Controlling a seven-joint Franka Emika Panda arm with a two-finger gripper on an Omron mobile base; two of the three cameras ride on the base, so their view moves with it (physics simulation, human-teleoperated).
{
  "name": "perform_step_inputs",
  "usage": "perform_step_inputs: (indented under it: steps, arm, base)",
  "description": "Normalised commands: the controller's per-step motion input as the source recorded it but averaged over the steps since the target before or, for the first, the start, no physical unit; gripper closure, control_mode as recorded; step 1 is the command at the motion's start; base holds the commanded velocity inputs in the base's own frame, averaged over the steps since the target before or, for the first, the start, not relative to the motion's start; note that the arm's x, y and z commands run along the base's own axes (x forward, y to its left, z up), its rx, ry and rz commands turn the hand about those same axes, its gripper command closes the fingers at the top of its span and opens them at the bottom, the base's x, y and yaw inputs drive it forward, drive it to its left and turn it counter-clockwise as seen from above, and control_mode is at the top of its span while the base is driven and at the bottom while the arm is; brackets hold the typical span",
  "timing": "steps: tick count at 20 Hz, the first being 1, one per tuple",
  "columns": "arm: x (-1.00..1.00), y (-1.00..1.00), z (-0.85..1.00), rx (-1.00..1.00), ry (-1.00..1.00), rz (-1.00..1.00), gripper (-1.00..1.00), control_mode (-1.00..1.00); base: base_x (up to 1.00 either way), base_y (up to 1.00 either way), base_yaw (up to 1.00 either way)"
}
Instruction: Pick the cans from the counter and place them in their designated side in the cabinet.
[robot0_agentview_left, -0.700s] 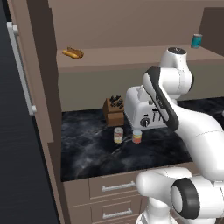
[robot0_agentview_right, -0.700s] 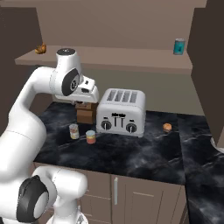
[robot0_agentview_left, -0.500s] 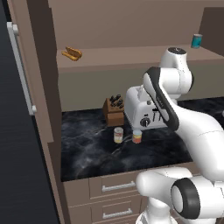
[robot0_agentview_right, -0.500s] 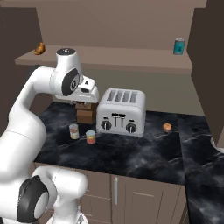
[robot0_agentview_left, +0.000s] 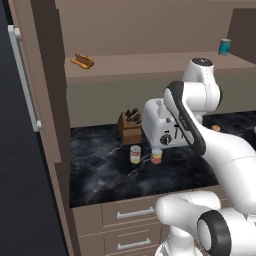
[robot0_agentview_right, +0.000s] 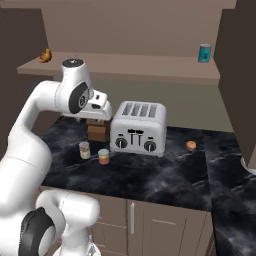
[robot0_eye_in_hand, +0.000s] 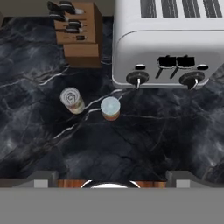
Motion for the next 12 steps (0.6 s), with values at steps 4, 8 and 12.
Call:
perform_step_inputs:
  steps: [4, 8, 12]
  arm:
    - [-0.01, 0.08, -0.13, -0.01, -0.04, 0.00, -1.00, -1.00]
    - [0.00, 0.06, -0.11, 0.00, -0.04, 0.00, -1.00, -1.00]
    - [0.00, 0.01, -0.03, 0.00, 0.00, 0.00, -1.00, -1.00]
  base:
    - [0.00, 0.00, 0.00]
    - [0.00, 0.00, 0.00]
    - [0.00, 0.00, 0.00]
